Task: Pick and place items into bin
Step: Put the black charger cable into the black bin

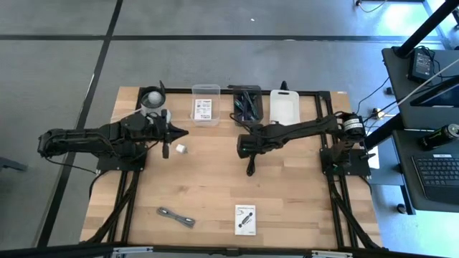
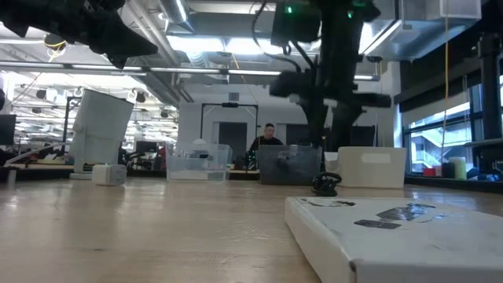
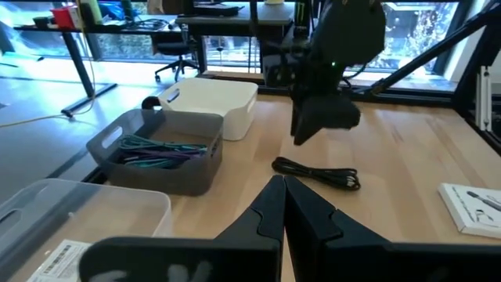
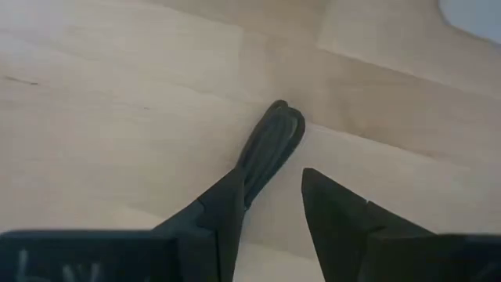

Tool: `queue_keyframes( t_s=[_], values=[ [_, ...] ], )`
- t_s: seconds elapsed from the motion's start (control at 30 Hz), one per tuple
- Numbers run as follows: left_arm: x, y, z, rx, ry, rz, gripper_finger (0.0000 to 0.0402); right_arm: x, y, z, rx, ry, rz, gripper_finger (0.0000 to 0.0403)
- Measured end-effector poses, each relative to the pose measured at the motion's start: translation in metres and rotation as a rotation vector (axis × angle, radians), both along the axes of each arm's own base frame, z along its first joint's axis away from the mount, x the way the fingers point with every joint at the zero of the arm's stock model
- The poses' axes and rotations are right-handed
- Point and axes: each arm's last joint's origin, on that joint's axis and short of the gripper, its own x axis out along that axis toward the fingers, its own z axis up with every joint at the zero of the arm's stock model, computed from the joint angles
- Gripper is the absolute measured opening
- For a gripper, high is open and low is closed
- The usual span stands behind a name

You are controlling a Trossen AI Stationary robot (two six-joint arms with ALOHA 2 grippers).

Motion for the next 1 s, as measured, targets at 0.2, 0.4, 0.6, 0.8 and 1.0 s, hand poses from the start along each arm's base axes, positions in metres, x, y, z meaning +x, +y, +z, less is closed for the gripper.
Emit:
queue_keyframes(
  t_s=[0.2,0.4,0.6,0.8,1.0],
  values=[
    [0.000,-0.001,0.000,-0.001,-0.001,-0.004,0.0002,-0.002,0.002,-0.024,0.046,-0.076,-0.031,0.0134],
    [0.000,-0.001,0.000,-0.013,-0.003,-0.001,0.0001,-0.006,0.006,-0.047,0.076,-0.120,-0.015,0.0134],
    [0.000,-0.001,0.000,-0.013,-0.003,-0.001,0.0002,-0.007,0.007,-0.070,0.130,-0.038,-0.010,0.0134],
    [0.000,-0.001,0.000,-0.012,-0.003,0.000,0.0002,-0.003,0.009,-0.076,0.136,-0.030,0.031,0.0099],
    [0.000,0.000,0.000,-0.007,-0.003,0.010,0.0002,0.011,0.007,-0.051,0.080,-0.067,0.174,0.0032]
  ],
)
